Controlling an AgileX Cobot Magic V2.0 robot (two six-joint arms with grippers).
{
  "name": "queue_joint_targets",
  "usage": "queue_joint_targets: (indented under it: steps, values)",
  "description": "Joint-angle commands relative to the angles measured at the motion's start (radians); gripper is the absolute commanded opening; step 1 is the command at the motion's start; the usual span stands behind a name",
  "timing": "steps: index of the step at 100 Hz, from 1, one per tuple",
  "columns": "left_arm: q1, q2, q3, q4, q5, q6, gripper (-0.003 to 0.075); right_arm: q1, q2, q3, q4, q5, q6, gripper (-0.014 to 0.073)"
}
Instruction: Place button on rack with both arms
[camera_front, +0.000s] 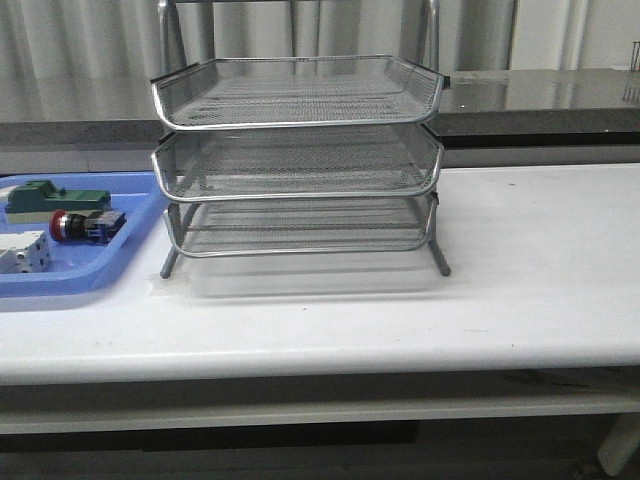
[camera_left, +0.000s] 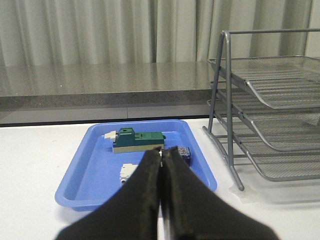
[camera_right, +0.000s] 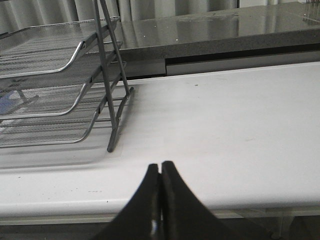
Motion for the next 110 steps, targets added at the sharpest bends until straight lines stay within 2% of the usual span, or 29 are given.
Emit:
queue_joint_targets:
  steps: [1, 71, 80, 99, 110]
  values:
    - [-0.001, -0.032, 0.046, -0.004, -0.078, -0.011, -0.002, -0.006, -0.017, -0.016, -0.008, -0.089, -0.001, -0.0057]
    - [-0.001, -0.032, 0.046, -0.004, -0.078, -0.011, -0.002, -0.006, -0.017, -0.016, -0.014, -0.09, -0.007, -0.0057]
    - [-0.001, -0.032, 0.046, -0.004, -0.078, -0.011, -0.002, -0.006, -0.017, -0.016, -0.013, -0.118, -0.007, -0.0057]
    - [-0.001, -0.032, 0.046, -0.004, -0.078, -0.011, -0.002, -0.006, -0.017, -0.02, -0.013, -0.297, -0.007, -0.0057]
    - [-0.001, -0.032, 0.046, -0.004, -0.078, -0.011, -0.002, -0.006, -0.007, -0.062, -0.013, -0.249, -0.007, -0.0057]
